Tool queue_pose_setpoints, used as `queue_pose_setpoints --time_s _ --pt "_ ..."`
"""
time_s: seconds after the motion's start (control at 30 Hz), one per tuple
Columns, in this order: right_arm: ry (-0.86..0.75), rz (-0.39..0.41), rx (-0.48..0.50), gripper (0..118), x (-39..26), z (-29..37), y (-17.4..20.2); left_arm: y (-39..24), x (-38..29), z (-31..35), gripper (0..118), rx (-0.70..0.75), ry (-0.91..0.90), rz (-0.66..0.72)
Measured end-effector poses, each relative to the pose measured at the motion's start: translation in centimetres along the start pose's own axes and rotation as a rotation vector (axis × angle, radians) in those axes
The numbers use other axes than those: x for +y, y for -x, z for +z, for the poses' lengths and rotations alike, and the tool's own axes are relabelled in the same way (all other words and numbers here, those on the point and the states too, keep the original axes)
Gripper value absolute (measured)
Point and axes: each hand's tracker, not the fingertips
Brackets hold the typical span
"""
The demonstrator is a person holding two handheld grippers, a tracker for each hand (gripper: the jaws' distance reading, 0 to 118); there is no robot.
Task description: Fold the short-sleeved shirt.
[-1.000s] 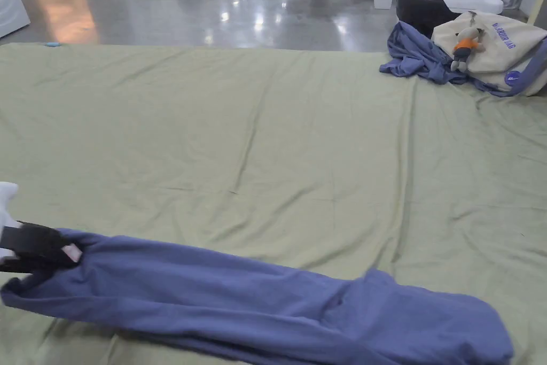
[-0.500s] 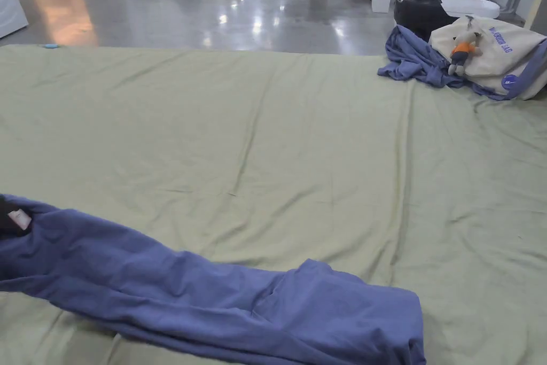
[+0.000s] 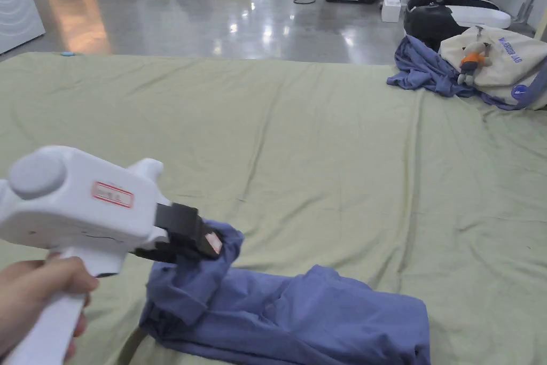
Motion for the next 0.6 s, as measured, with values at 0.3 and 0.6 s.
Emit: queue_pose_setpoints --time_s 0.3,0.6 --pt "0.011 0.001 0.004 2 -0.1 -0.2 0.2 -1.1 -1.3 -7.7 13 0.013 0.042 -0.016" --pt "0.03 0.017 0.018 2 -0.1 -0.5 0.8 -1.1 -2.0 -7.6 94 -0.082 -0.138 -0.092"
